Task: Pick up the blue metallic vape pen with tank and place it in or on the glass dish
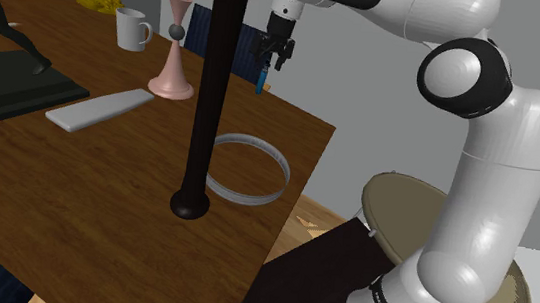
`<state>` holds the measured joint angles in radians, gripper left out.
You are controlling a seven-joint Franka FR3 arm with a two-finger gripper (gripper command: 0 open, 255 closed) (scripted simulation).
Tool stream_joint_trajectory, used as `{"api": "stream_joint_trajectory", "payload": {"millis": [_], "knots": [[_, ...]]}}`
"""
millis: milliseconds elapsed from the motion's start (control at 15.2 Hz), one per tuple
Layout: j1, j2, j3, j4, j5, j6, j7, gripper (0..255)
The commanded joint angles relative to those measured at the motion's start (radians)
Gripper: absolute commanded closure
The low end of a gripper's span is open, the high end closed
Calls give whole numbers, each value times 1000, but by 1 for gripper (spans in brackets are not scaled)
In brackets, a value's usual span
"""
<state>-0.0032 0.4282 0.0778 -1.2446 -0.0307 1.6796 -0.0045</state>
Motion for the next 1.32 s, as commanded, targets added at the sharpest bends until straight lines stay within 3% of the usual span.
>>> {"api": "stream_joint_trajectory", "payload": {"millis": [0, 132, 198, 792, 1254], "knots": [[0, 0, 0, -1, 0, 1, 0, 0], [0, 0, 0, -1, 0, 1, 0, 0], [0, 0, 0, -1, 0, 1, 0, 255], [0, 0, 0, -1, 0, 1, 0, 255], [4, 28, 0, 139, -2, -110, 0, 255]]}}
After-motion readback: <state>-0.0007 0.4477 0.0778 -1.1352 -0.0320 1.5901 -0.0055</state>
